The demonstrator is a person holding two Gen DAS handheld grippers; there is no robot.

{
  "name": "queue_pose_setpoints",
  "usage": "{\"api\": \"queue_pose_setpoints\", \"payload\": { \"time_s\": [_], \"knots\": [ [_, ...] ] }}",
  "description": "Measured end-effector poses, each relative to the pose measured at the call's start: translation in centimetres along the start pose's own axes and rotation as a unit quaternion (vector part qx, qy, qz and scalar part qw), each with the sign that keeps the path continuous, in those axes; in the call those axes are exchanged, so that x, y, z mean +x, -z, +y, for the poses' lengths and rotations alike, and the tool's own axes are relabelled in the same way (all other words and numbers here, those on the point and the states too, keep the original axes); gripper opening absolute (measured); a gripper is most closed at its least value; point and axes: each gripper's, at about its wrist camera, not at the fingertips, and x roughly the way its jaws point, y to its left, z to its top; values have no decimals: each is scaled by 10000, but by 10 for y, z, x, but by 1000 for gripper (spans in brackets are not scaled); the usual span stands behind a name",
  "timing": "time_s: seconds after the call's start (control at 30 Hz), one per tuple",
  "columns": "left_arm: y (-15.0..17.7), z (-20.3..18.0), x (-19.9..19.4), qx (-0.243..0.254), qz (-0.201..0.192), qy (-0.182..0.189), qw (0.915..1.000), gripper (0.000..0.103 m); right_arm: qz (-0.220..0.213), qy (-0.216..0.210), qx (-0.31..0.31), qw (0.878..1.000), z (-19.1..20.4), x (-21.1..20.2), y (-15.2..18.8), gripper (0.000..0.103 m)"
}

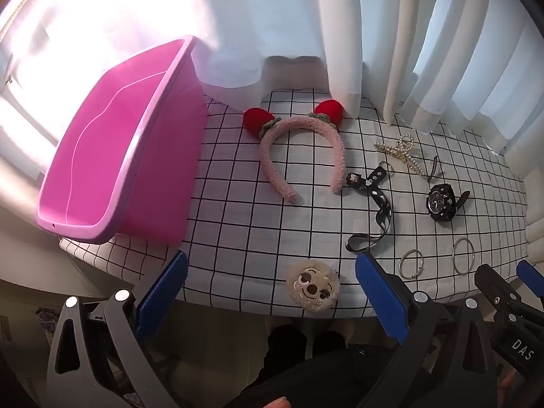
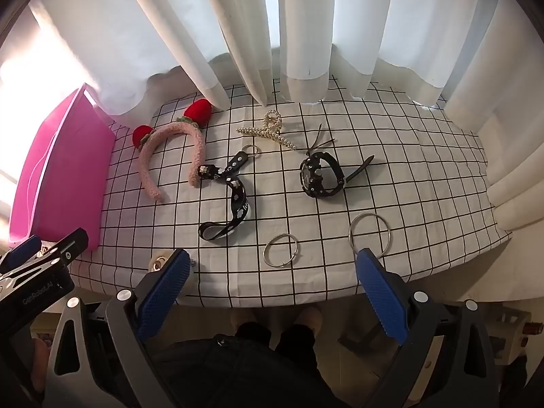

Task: Organize jewelry

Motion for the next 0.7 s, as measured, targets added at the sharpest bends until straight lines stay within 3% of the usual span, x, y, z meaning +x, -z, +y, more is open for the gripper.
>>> {"api": "queue_pose_setpoints", "payload": {
  "time_s": [0.7],
  "knots": [
    [0,0,0,-3,-12,4,10000,97,-57,34,-33,10000,4,-5,2,94]
  ]
}}
